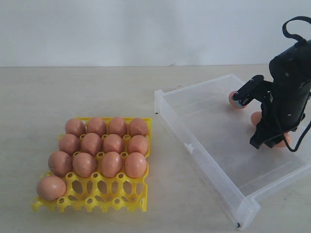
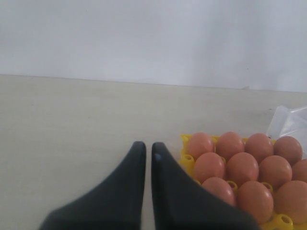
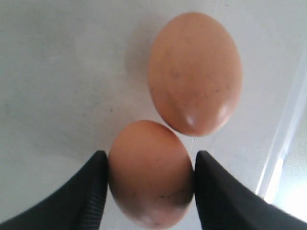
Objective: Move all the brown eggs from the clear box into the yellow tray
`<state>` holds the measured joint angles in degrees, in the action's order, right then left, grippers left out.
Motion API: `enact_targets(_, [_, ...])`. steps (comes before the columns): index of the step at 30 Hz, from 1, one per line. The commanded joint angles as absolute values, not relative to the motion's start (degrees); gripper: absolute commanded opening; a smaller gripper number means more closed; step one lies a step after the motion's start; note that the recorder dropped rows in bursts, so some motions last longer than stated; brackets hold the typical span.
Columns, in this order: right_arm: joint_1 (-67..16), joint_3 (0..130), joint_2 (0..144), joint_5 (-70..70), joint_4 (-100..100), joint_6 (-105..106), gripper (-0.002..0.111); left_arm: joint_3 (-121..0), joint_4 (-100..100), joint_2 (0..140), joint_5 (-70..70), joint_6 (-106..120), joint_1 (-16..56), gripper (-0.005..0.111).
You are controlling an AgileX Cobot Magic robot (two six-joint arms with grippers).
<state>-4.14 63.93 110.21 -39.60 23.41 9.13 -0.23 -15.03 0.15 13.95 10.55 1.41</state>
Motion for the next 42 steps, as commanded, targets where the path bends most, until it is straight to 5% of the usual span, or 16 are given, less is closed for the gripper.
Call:
enact_targets(1, [-3.9, 64.0, 109.2, -41.4, 22.5, 8.2, 0.000, 0.0, -15.1, 0.0, 13.3, 10.1, 1.9, 0.004])
enact_targets(11, [-4.1, 62.4, 97.0, -37.0, -6.2, 0.0, 0.000, 0.0, -15.1, 0.0, 13.3, 10.1, 1.9, 0.004])
enact_targets(18, [-12.7, 45.3, 80.0, -1.5, -39.3, 10.2, 0.000, 0.0, -15.1, 0.0, 13.3, 10.1, 1.9, 0.004])
enact_targets(23, [-21.2, 36.9, 71.6, 22.8, -39.0, 10.4, 0.000, 0.0, -15.1, 0.0, 13.3, 10.1, 1.9, 0.004])
enact_targets(30, [-22.0, 36.3, 69.9, 43.3, -36.5, -7.2, 0.000, 0.0, -15.1, 0.0, 13.3, 10.1, 1.9, 0.004])
enact_targets(34, [-22.0, 36.3, 69.9, 53.4, -16.6, -35.1, 0.000, 0.0, -15.1, 0.0, 13.3, 10.1, 1.9, 0.004])
enact_targets(39, [-21.8, 36.3, 70.0, 52.3, 48.6, -64.5, 0.000, 0.0, -15.1, 0.0, 13.3, 10.1, 1.9, 0.004])
enact_targets(42, [-23.3, 36.3, 74.0, 54.0, 62.8, -77.7, 0.000, 0.0, -15.1, 0.0, 13.4, 10.1, 1.9, 0.004])
